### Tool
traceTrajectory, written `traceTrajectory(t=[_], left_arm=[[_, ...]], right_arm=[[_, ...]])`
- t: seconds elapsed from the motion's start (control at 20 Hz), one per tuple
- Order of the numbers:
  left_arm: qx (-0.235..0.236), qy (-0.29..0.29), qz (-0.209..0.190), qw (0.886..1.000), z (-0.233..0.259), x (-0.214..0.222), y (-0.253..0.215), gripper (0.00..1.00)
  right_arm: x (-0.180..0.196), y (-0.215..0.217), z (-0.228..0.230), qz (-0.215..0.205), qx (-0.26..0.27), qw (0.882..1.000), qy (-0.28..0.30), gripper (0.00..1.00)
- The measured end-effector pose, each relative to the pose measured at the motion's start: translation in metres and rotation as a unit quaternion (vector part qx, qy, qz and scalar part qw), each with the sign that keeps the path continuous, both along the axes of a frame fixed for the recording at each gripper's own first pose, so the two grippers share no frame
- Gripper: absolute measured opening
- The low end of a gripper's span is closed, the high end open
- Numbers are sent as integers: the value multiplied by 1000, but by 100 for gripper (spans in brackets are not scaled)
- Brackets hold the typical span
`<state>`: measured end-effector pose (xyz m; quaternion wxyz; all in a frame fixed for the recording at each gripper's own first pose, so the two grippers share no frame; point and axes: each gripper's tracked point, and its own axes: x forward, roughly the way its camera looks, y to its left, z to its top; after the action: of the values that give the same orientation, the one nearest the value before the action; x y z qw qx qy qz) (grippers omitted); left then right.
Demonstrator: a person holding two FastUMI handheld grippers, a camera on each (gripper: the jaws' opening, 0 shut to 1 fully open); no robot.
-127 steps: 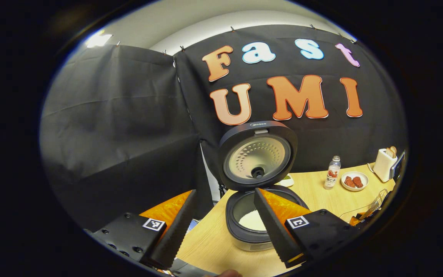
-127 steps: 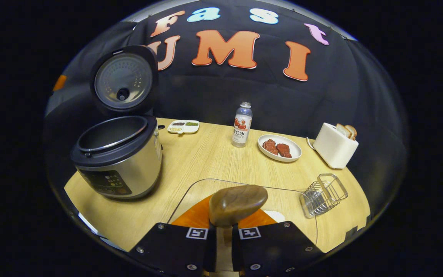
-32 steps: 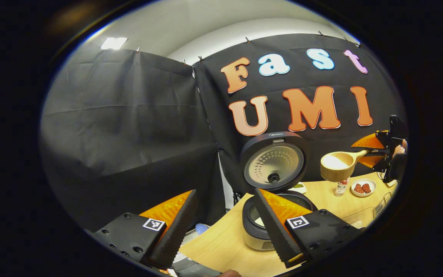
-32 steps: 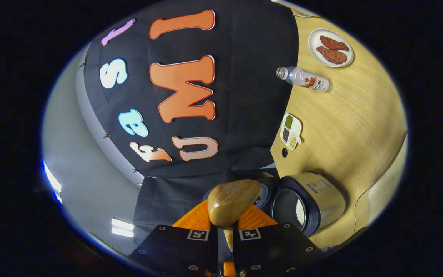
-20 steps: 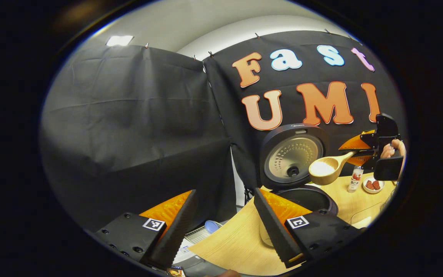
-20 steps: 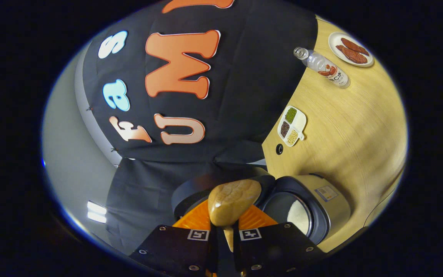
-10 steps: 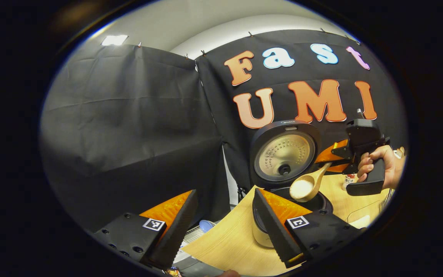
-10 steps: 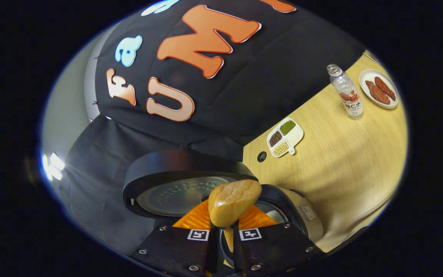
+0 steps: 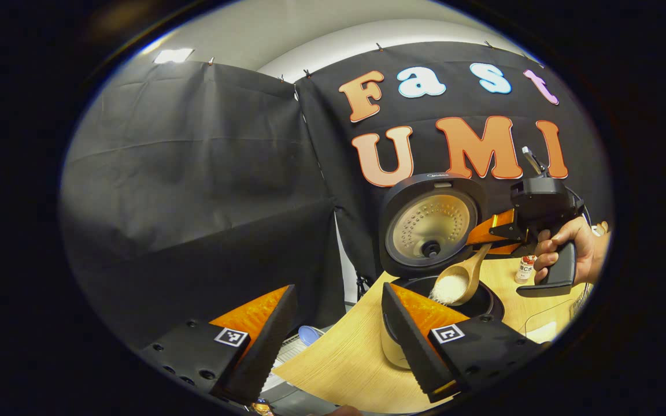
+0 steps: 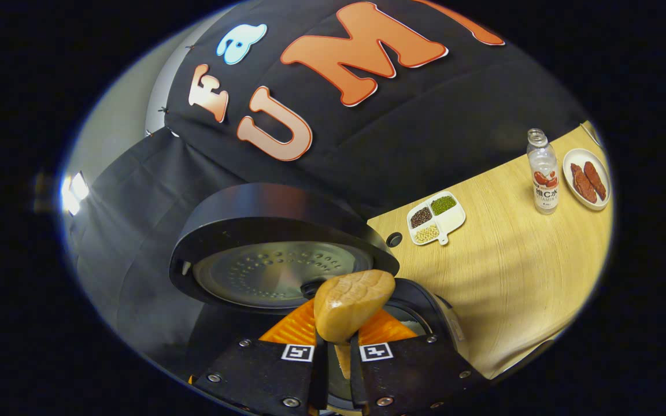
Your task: Close the left gripper, press the button to open the rice cooker; take a wooden spoon from the chopstick holder with the right hand, scoop a spoonful of rice and pour it into the rice cooker, then put the wooden spoon back into the chopstick holder.
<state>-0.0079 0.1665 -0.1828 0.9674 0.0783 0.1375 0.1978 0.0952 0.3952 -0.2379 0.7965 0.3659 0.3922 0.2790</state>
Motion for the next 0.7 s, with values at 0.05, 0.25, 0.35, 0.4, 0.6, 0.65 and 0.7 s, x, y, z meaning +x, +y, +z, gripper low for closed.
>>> traceTrajectory(t=[0.05,0.25,0.35,0.4,0.6,0.65,0.7], left_arm=[[0,1,-1,1000,-1,1,-1,99],[-1,2,-2,1000,-2,0,0,99],[0,3,-4,1000,-2,0,-1,92],[1,3,-5,1000,-1,0,0,92],[4,2,-8,1000,0,-2,-2,92],[5,0,-9,1000,2,-3,-3,92],[5,0,-9,1000,3,-4,-4,92]], right_arm=[[-2,-1,0,3,-8,1000,-8,14],[-3,-2,3,13,-30,999,-32,14],[-4,-3,4,15,-38,998,-43,15],[-4,-2,6,17,-42,998,-52,14],[-3,-7,20,28,-73,992,-95,14],[-3,-8,23,28,-81,991,-107,14],[-2,-9,24,30,-89,989,-118,14]])
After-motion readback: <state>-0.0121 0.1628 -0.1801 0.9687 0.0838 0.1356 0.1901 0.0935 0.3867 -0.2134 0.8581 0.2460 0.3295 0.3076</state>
